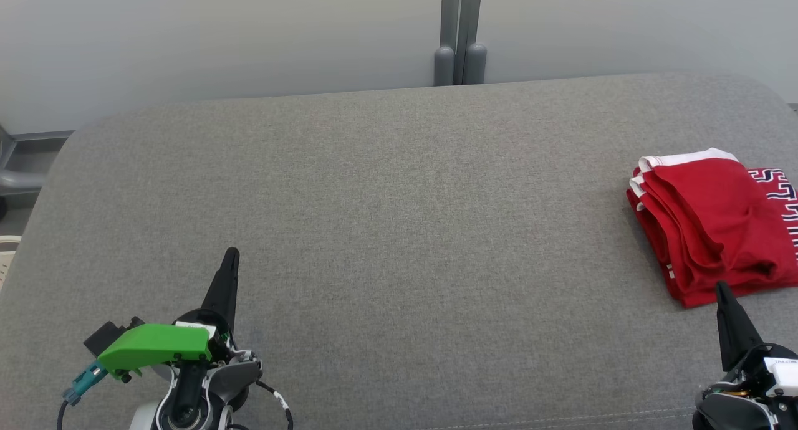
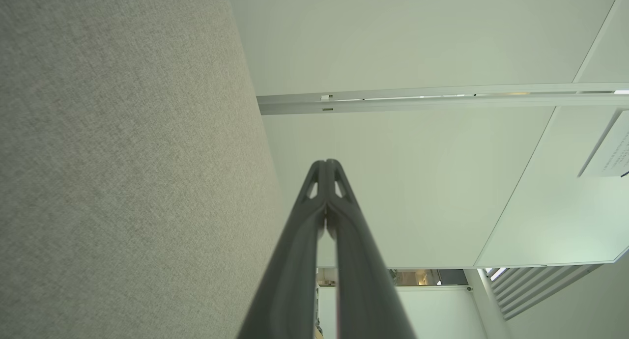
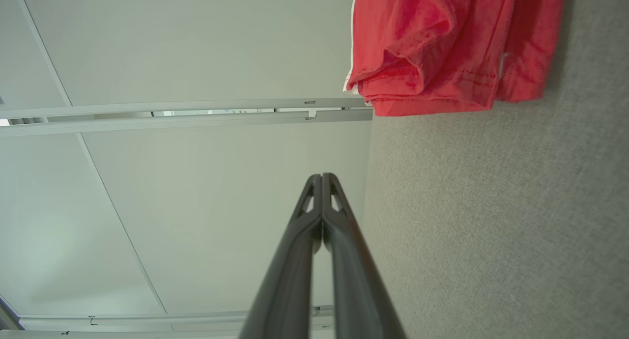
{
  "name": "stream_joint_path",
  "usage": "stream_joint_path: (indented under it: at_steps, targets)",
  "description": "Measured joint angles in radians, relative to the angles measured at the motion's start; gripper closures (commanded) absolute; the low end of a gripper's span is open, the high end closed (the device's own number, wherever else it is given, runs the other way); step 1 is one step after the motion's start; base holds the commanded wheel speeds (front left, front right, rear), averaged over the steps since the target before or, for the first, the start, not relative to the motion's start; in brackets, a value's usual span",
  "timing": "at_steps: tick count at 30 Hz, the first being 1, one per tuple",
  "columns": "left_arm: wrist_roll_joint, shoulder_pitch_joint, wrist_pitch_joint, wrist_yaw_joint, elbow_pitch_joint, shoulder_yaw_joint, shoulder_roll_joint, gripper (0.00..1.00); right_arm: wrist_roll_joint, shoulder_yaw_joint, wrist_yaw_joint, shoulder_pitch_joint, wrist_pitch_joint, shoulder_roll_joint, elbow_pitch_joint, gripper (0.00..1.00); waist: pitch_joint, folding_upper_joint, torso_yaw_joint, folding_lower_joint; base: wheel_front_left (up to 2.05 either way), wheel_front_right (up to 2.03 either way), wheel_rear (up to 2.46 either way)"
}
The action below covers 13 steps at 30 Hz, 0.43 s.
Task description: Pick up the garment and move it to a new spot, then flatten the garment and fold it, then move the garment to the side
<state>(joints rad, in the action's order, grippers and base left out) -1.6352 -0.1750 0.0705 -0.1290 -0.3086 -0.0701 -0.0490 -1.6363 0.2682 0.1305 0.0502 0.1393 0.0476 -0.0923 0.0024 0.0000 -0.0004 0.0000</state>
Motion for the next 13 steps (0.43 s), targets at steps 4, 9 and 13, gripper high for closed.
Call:
stream_joint_path:
  at_steps: [4,9,13]
  targets:
    - [0.000,0.000,0.000,0.000,0.000,0.000,0.000,1.00,0.000,0.000,0.000,0.000,0.000,0.000,0.000,1.00,0.000,0.0000,0.000,0.0000,0.00,0.00,0.00]
    - [0.000,0.000,0.000,0.000,0.000,0.000,0.000,1.00,0.000,0.000,0.000,0.000,0.000,0.000,0.000,1.00,0.000,0.0000,0.000,0.0000,0.00,0.00,0.00]
    - [0.000,0.000,0.000,0.000,0.000,0.000,0.000,1.00,0.000,0.000,0.000,0.000,0.000,0.000,0.000,1.00,0.000,0.0000,0.000,0.0000,0.00,0.00,0.00]
